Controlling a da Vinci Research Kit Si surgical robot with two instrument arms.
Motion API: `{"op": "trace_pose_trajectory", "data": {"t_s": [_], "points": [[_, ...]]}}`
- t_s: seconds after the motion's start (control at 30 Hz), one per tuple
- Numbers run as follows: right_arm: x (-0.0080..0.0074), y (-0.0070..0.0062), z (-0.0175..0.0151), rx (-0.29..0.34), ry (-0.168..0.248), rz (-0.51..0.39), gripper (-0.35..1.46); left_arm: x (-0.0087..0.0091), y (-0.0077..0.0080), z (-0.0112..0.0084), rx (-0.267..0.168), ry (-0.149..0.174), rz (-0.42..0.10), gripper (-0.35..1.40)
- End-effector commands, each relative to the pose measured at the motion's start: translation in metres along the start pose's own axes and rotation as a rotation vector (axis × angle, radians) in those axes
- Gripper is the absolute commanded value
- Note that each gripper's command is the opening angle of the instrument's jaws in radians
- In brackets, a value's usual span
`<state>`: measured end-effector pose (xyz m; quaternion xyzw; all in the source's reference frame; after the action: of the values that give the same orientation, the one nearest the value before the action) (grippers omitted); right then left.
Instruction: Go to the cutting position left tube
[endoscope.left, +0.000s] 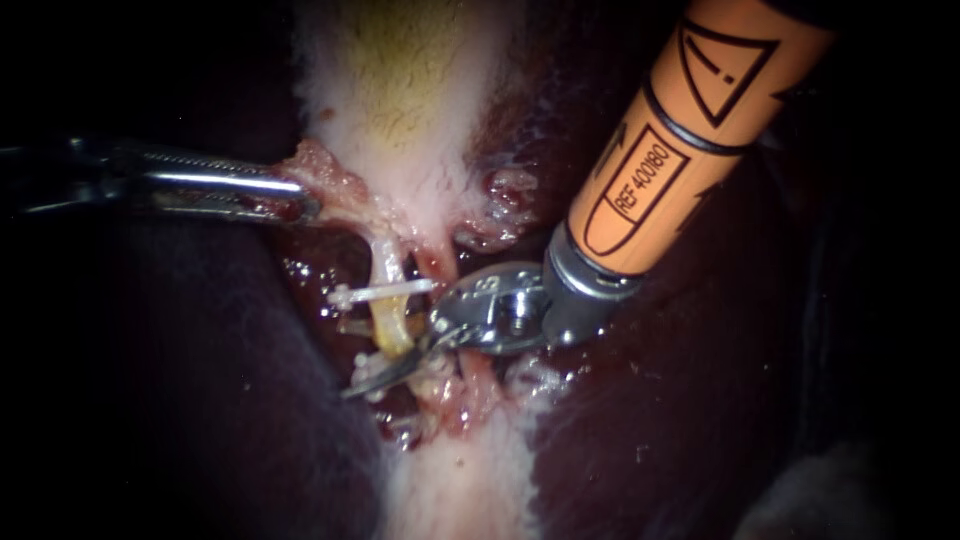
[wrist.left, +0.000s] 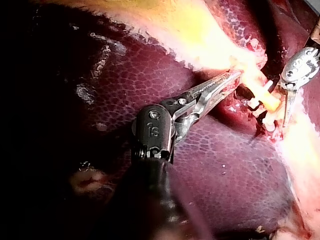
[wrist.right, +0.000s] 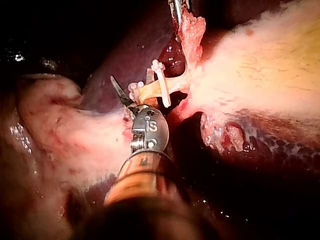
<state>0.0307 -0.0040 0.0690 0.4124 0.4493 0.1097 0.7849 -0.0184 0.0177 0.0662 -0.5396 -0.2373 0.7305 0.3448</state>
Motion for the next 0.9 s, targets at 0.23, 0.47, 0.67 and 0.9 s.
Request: {"op": "trace_pose_trajectory", "data": {"t_s": [0.23, 0.47, 0.67, 0.9], "points": [[0.0007, 0.0007, 0.0009, -0.007, 0.042, 0.035, 1.3, 0.0, 0.0, 0.0001, 0.0, 0.0, 0.0, -0.35], [0.0008, 0.0018, 0.0019, -0.029, 0.065, 0.06, 1.3, 0.0001, 0.0, 0.0002, 0.0, 0.0, -0.001, -0.35], [0.0009, 0.0017, 0.0019, -0.019, 0.087, 0.071, 1.3, 0.0001, 0.0, 0.0003, 0.0, 0.0, -0.001, -0.35], [0.0023, 0.0005, 0.0013, 0.009, 0.135, 0.098, 1.3, 0.0, 0.0, 0.0002, 0.0, 0.0, -0.001, -0.35]]}}
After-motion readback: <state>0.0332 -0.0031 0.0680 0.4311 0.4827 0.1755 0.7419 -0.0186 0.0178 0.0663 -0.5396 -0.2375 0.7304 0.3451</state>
